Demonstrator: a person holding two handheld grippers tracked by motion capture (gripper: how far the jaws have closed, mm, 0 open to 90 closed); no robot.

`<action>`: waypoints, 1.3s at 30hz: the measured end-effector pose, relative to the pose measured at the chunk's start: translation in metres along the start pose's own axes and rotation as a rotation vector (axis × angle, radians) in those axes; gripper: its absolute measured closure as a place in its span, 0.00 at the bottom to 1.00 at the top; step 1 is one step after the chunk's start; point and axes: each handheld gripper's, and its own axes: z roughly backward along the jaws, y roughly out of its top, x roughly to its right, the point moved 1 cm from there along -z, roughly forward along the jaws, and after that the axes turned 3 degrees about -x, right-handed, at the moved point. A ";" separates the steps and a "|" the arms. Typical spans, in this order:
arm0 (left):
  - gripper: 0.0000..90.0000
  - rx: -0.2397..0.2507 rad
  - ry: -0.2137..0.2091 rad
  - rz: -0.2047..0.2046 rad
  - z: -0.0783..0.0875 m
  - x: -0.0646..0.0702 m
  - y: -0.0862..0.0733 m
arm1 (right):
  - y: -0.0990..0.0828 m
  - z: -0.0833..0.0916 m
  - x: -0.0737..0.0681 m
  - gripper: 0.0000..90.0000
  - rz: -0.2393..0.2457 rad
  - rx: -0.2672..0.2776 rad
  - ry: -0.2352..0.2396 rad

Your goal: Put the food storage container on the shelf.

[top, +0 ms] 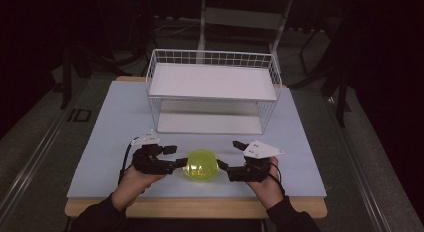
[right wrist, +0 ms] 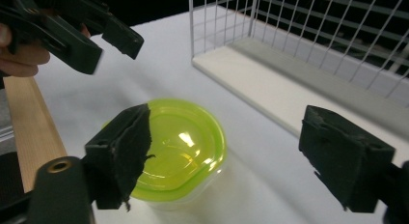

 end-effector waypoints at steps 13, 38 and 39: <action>0.41 -0.095 0.007 0.098 -0.027 -0.009 -0.019 | -0.017 -0.035 0.002 0.27 -0.028 -0.105 0.008; 0.75 -0.145 -0.084 0.164 -0.026 0.002 -0.032 | -0.029 -0.035 -0.006 0.61 -0.096 -0.213 0.111; 0.76 -0.143 -0.084 0.165 -0.025 0.004 -0.032 | -0.028 -0.034 -0.006 0.66 -0.101 -0.213 0.115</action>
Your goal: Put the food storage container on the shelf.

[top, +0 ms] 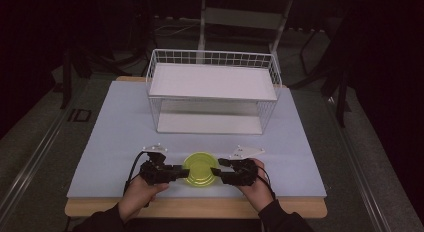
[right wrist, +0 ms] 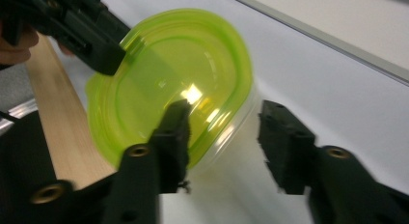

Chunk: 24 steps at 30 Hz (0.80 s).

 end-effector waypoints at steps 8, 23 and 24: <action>0.84 0.003 0.024 0.064 0.003 0.009 -0.007 | 0.000 0.002 -0.002 0.78 -0.100 -0.030 0.050; 0.92 0.050 0.080 0.006 0.010 0.017 0.004 | 0.018 0.015 -0.010 0.89 -0.107 0.019 -0.027; 0.92 0.058 0.080 -0.001 0.011 0.019 0.007 | 0.020 0.017 -0.009 0.89 -0.109 0.026 -0.031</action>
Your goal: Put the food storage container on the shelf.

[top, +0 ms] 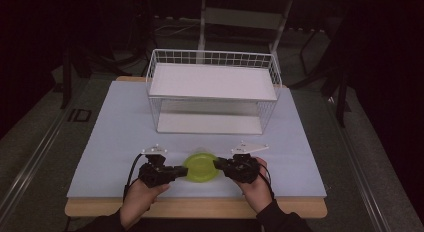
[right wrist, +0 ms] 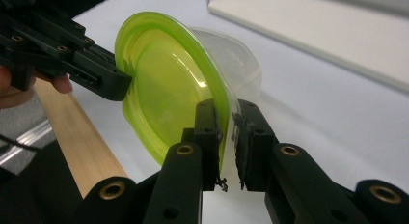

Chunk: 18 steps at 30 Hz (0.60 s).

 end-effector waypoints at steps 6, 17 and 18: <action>0.92 0.065 0.005 -0.053 0.012 0.007 0.018 | 0.017 0.014 0.000 0.89 0.005 0.053 -0.011; 0.92 0.151 0.006 -0.098 0.030 0.013 0.050 | 0.054 0.033 0.000 0.89 -0.006 0.109 -0.047; 0.92 0.156 0.006 -0.100 0.031 0.013 0.053 | 0.056 0.034 0.000 0.89 -0.006 0.113 -0.048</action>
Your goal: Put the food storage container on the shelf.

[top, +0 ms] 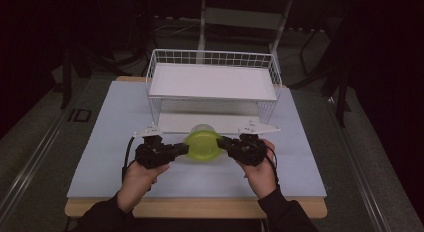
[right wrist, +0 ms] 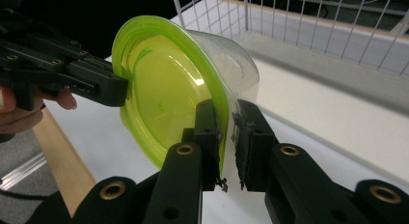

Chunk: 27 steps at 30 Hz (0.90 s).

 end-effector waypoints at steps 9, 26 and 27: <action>0.92 0.034 -0.006 -0.029 0.011 0.003 0.031 | 0.025 0.010 0.001 0.89 -0.026 0.049 -0.013; 0.92 0.085 0.013 -0.056 0.018 0.004 0.090 | 0.080 0.025 0.014 0.89 -0.047 0.098 -0.042; 0.92 0.087 0.015 -0.054 0.018 0.004 0.094 | 0.084 0.026 0.015 0.89 -0.048 0.101 -0.045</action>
